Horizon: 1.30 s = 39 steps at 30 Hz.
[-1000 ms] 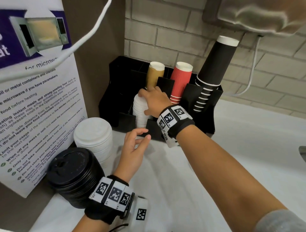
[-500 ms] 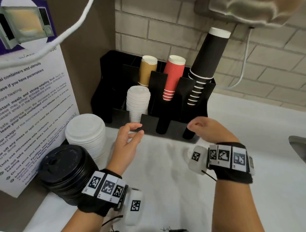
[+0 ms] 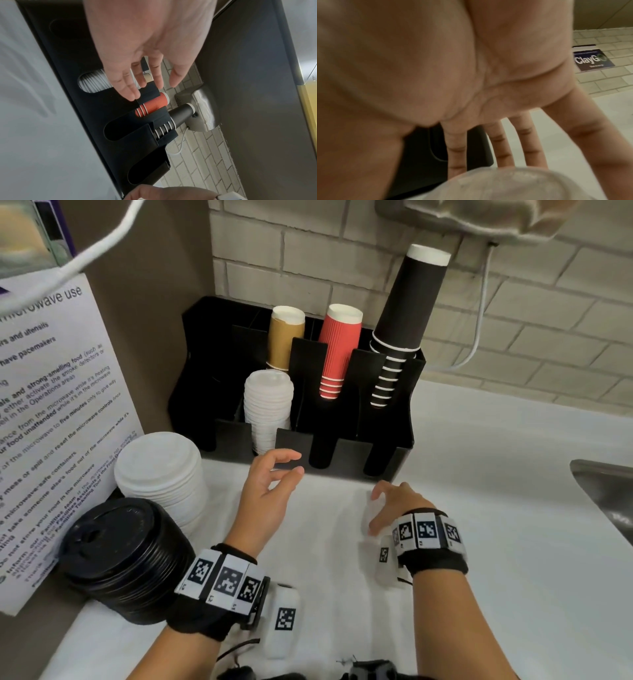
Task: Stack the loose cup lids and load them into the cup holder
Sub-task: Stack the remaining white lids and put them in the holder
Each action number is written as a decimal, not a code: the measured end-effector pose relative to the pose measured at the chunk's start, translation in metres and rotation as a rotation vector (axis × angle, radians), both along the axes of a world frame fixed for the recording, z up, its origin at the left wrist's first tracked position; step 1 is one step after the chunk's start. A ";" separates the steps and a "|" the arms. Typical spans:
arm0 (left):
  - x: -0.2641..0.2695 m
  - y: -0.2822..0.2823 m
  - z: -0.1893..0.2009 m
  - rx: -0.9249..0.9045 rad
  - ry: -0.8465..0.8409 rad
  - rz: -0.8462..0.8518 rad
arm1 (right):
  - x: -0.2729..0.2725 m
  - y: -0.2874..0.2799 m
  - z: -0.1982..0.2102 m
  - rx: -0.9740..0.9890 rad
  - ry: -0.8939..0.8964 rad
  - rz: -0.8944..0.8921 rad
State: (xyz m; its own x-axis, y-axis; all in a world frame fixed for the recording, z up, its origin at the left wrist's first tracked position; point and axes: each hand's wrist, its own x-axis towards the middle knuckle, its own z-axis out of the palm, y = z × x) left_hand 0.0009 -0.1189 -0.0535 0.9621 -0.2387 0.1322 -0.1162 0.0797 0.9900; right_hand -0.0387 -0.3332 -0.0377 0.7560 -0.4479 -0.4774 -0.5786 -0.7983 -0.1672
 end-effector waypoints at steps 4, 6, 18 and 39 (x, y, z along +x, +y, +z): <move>0.001 -0.001 0.002 0.036 0.002 -0.045 | 0.001 0.005 -0.003 -0.023 0.016 0.060; 0.001 0.001 0.002 0.083 0.002 -0.103 | 0.004 0.003 0.003 0.107 -0.026 0.093; -0.005 -0.001 0.013 -0.038 -0.023 -0.338 | 0.006 0.039 0.065 0.898 -0.558 0.396; -0.007 0.012 0.011 -0.030 0.057 -0.128 | 0.138 0.075 0.083 0.349 -0.839 0.421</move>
